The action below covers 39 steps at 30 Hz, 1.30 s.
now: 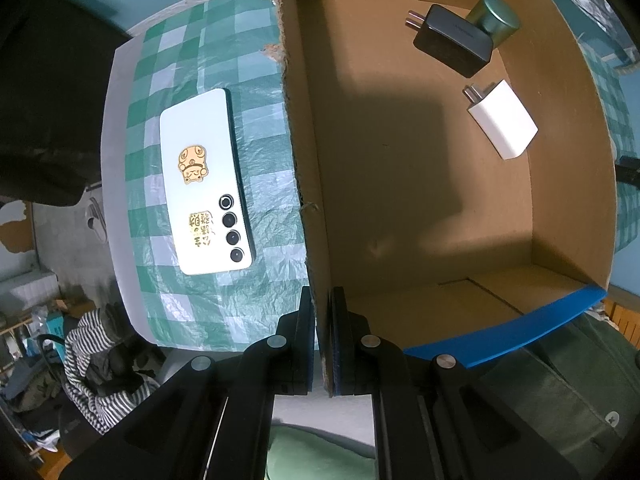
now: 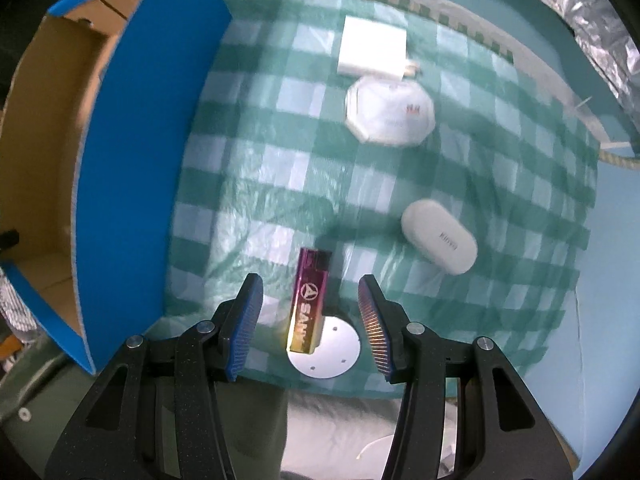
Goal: Organize rigid objects
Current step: 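Withdraw the right gripper and move it over the pink lighter, then close the right gripper on the pink SANY lighter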
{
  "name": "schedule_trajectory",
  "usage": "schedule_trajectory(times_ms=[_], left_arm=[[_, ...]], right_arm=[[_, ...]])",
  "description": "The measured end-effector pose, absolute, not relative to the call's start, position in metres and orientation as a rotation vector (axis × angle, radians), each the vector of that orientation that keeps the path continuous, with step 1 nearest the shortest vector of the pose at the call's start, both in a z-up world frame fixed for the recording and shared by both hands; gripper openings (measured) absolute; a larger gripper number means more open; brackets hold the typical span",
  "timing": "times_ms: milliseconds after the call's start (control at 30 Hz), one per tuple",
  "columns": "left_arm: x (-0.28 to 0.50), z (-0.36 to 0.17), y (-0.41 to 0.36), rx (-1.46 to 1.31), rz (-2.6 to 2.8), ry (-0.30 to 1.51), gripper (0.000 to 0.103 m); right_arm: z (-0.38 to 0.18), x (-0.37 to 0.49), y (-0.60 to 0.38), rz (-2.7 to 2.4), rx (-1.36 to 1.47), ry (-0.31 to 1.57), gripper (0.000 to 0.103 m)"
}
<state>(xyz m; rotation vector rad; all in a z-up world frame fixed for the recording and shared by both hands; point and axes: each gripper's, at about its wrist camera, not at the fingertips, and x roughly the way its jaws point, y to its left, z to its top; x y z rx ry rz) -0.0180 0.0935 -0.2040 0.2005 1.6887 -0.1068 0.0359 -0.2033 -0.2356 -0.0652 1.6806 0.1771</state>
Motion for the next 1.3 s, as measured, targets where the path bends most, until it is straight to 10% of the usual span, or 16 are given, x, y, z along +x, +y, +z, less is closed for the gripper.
schedule_trajectory(times_ms=[600, 767, 1300], left_arm=[[-0.018, -0.205, 0.094, 0.210, -0.114, 1.686, 0.008], [-0.018, -0.206, 0.094, 0.204, -0.113, 1.688, 0.008], [-0.018, -0.209, 0.095, 0.207, -0.116, 1.694, 0.008]], right_arm=[[-0.279, 0.024, -0.200, 0.119, -0.046, 1.712, 0.049], [-0.286, 0.022, -0.200, 0.111, -0.028, 1.721, 0.023], [-0.256, 0.035, -0.210, 0.125, 0.028, 1.626, 0.021]])
